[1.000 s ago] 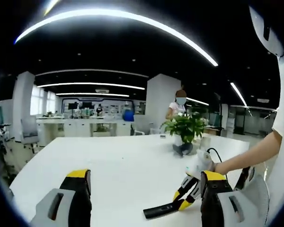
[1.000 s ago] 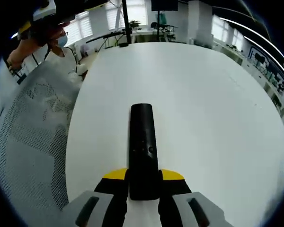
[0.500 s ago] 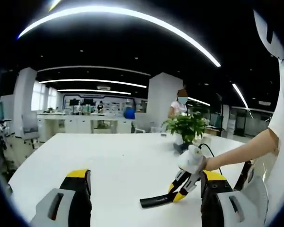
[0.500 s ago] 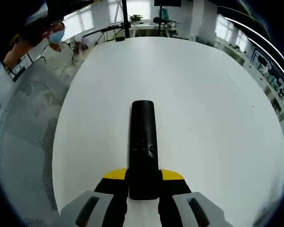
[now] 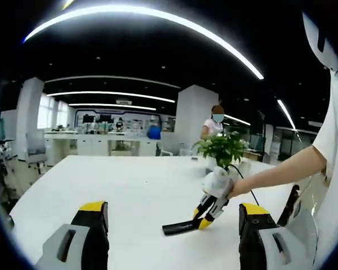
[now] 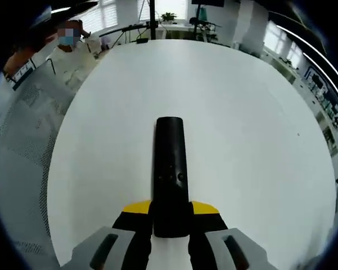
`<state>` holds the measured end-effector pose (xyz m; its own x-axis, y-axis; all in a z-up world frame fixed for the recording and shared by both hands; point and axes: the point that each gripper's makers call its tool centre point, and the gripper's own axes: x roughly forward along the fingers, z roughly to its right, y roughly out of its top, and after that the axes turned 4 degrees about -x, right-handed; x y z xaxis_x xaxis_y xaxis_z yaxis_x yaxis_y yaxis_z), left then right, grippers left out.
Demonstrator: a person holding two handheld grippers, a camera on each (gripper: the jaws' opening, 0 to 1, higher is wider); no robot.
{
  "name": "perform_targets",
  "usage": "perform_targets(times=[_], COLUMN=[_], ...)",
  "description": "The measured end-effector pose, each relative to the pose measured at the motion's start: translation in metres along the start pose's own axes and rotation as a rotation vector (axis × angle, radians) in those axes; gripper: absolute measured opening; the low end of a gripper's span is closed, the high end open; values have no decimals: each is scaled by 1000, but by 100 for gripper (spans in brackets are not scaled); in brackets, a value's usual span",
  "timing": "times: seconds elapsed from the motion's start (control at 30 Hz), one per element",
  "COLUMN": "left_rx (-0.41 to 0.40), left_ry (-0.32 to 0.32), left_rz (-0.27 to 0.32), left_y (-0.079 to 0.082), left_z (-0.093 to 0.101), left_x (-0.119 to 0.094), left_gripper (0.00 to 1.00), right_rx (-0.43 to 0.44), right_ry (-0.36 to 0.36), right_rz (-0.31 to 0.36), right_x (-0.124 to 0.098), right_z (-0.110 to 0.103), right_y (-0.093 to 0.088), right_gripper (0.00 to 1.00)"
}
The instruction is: Press the specified remote control buttons in sequence, fully releasing each button before pressing the next.
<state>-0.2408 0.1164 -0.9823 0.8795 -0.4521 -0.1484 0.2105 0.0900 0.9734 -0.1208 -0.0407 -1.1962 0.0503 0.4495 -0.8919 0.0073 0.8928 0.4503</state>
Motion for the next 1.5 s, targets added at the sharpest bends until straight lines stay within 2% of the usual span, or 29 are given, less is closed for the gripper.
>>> perform_targets(times=[0.23,0.37,0.47,0.57,0.67,0.7,0.8,0.9,0.97,1.07,1.2,1.5], left_rx=[13,3,-10,-17,-22,-25,-29,-39,-47,-73,-90,-82], left_ry=[13,28,38,44,52,54,57,48,45,41,39,29], left_rz=[-7,-6,0,2,3,1,-5,-23,-31,-22,-2,-6], left_y=[0,-1,-1,-2,-4,-5,-9,-16,-20,-20,-18,-19], left_z=[-1,-5,-7,-9,-12,-13,-16,-18,-18,-20,-19,-15], left_x=[-3,-7,-8,-8,-10,-10,-13,-14,-16,-17,-17,-15], left_gripper=[99,99,99,99,99,99,99,99,98,98,99,99], right_rx=[18,44,132,214,346,408,509,534,574,605,624,661], right_ry=[-8,-24,-66,-127,-231,-271,-326,-383,-431,-466,-491,-566], right_rz=[14,33,104,183,340,423,536,583,650,701,738,834], right_x=[-1,-1,0,0,-5,-11,-27,-40,-55,-70,-91,-141], right_z=[14,16,15,13,18,20,16,15,12,6,-7,-37], right_y=[-3,-3,0,4,8,14,19,17,18,19,22,26], right_gripper=[21,22,24,37,52,62,77,84,90,99,99,99])
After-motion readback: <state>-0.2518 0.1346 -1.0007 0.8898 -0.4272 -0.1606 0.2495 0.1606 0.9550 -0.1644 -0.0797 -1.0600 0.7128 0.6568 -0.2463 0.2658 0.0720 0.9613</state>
